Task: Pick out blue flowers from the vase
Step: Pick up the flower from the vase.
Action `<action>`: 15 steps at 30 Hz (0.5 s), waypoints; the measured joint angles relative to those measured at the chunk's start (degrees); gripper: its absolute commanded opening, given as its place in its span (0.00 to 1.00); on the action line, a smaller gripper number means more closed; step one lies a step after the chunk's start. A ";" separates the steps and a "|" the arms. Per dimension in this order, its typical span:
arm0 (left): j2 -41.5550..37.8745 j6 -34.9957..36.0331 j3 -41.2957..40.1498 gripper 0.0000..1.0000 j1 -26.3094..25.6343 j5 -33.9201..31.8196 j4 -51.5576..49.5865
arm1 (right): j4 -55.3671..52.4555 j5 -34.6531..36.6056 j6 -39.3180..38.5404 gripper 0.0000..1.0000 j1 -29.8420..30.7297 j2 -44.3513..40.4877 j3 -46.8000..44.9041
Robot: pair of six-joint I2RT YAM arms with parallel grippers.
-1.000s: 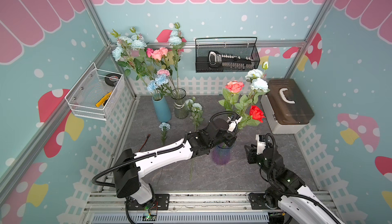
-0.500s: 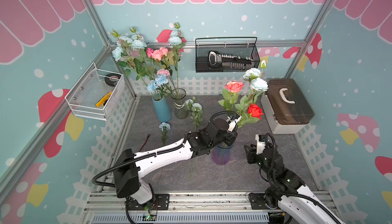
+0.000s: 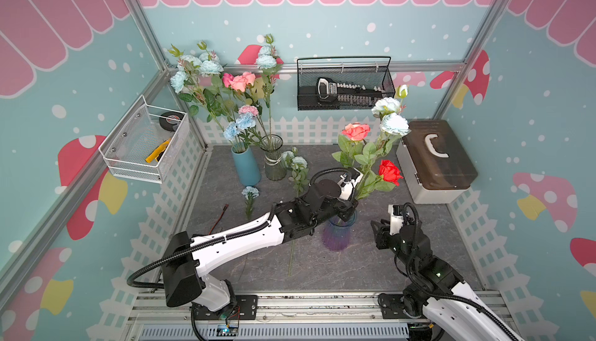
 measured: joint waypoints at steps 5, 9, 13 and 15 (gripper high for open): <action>-4.24 0.00 -1.01 0.00 0.00 0.02 2.45 | -0.11 -1.38 -0.63 0.38 0.00 -1.07 0.00; -6.49 0.00 -1.99 0.00 0.00 0.44 4.28 | -0.50 -3.19 -1.27 0.39 0.00 -3.28 0.22; -7.02 0.04 -1.57 0.00 0.00 1.84 4.74 | -3.08 -7.23 -2.25 0.39 0.00 -0.74 3.54; -7.02 0.04 -0.79 0.00 0.00 2.69 4.72 | -4.44 -10.16 -2.91 0.40 0.00 0.63 6.78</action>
